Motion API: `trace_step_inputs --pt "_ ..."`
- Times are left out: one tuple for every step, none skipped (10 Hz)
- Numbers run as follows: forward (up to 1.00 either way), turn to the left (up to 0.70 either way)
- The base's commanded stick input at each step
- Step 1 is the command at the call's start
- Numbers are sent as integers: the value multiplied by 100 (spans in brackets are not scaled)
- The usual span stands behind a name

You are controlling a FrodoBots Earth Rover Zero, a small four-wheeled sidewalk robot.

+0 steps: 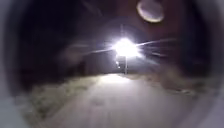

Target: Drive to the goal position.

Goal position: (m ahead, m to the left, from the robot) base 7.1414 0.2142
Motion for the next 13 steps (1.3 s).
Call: trace_step_inputs --pt "100 16" --pt "100 15" --pt "100 11" --pt "100 8" --pt "100 6" --pt "100 4" --pt "100 5" --pt "100 14" --pt "100 22" --pt "100 7" --pt "100 3" --pt "100 4" --pt "100 7"
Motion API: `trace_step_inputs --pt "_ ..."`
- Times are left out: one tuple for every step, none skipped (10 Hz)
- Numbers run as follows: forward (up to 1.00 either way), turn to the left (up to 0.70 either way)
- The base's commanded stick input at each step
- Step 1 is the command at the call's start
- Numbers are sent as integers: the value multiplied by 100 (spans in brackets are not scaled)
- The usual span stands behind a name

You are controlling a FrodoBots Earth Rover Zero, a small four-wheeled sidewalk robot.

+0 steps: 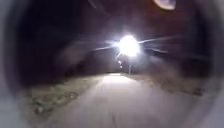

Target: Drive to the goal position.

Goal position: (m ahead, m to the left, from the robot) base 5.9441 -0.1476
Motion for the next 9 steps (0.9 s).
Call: trace_step_inputs --pt "100 10" --pt "100 3" --pt "100 2" --pt "100 2" --pt "100 2" --pt "100 3" --pt "100 4" --pt "100 5" --pt "100 6"
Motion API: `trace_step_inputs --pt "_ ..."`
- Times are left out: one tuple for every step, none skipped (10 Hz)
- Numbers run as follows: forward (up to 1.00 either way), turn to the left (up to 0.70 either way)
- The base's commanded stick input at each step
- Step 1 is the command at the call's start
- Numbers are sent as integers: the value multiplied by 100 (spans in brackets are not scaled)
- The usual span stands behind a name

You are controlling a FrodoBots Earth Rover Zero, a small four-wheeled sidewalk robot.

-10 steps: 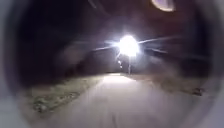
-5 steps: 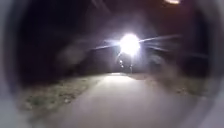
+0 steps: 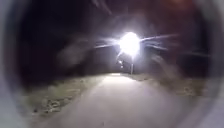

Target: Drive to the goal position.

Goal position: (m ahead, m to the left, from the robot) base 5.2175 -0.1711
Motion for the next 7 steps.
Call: trace_step_inputs --pt "100 6" --pt "100 6" --pt "100 6" --pt "100 6" --pt "100 8" --pt "100 13" --pt "100 6"
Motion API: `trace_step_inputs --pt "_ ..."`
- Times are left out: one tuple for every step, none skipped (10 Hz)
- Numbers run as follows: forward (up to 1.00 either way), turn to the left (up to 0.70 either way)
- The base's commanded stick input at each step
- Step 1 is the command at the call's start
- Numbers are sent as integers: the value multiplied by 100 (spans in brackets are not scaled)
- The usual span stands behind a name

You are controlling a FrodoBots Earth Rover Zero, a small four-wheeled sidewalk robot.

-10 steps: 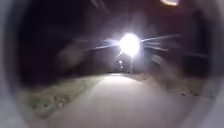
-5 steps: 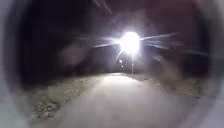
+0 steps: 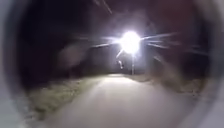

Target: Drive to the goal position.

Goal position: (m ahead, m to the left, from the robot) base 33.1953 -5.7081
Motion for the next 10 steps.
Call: trace_step_inputs --pt "100 8" --pt "100 12" --pt "100 12" --pt "100 14" --pt "100 15" --pt "100 17" --pt "100 18" --pt "100 19" --pt "100 18" --pt "100 14"
